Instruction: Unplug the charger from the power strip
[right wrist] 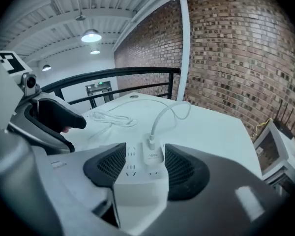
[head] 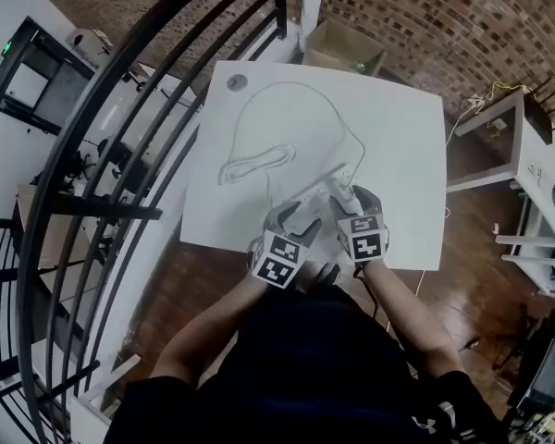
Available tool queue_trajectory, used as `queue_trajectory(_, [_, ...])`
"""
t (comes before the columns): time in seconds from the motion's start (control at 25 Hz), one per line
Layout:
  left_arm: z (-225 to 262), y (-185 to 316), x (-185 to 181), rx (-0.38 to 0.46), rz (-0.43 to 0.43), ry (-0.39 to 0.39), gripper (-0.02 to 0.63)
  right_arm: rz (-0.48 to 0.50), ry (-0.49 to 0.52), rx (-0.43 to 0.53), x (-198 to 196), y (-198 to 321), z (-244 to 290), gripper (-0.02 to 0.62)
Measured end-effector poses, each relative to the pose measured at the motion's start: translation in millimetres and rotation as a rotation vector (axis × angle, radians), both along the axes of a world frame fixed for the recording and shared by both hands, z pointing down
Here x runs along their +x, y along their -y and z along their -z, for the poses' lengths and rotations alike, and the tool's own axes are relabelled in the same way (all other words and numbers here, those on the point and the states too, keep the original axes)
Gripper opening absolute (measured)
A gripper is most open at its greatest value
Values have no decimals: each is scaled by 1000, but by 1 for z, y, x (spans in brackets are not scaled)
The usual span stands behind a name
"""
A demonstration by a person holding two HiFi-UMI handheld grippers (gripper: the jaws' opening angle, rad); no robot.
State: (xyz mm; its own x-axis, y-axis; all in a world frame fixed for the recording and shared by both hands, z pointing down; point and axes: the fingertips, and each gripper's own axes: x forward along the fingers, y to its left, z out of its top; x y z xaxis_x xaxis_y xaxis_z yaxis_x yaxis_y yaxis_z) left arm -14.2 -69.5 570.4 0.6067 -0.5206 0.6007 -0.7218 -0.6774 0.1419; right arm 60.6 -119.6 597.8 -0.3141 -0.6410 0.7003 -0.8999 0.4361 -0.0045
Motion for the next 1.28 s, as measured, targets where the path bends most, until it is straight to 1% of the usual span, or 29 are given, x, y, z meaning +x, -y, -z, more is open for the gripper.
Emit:
queue_trajectory(0.12, [-13,8,11,8,-46,27,236,12,-52,-11,-4,7,-11,256])
queue_trajectory(0.32, [-34,16,28,0,-130,76,236,33,-90,-41,-6,13,-26,249])
queue_trajectory(0.48, [-45,25,36,0,-170,111,236,34,-100,-68,-2,20,-34,232])
queue_trajectory(0.52, [-48,27,37,-5,-173,114,235,37,-99,-70,-2,21,-35,221])
queue_trajectory(0.6, [-52,29,39,-26,-172,106,235,48,-100,-71,-2,22,-36,171])
queue_trajectory(0.64, [-53,29,40,-39,-170,101,235,55,-100,-72,-2,22,-37,157])
queue_trajectory(0.8, [-60,29,41,-71,-171,95,220,71,-102,-72,-3,21,-38,147])
queue_trajectory(0.92, [-71,26,40,-107,-173,124,184,88,-96,-71,-4,20,-37,144])
queue_trajectory(0.96, [-75,26,39,-108,-173,144,181,93,-93,-72,-4,20,-36,144])
queue_trajectory(1.04, [-79,27,36,-81,-173,177,135,98,-91,-72,-6,20,-36,143])
queue_trajectory(1.28, [-80,27,35,-37,-172,179,138,88,-97,-55,-7,19,-37,143])
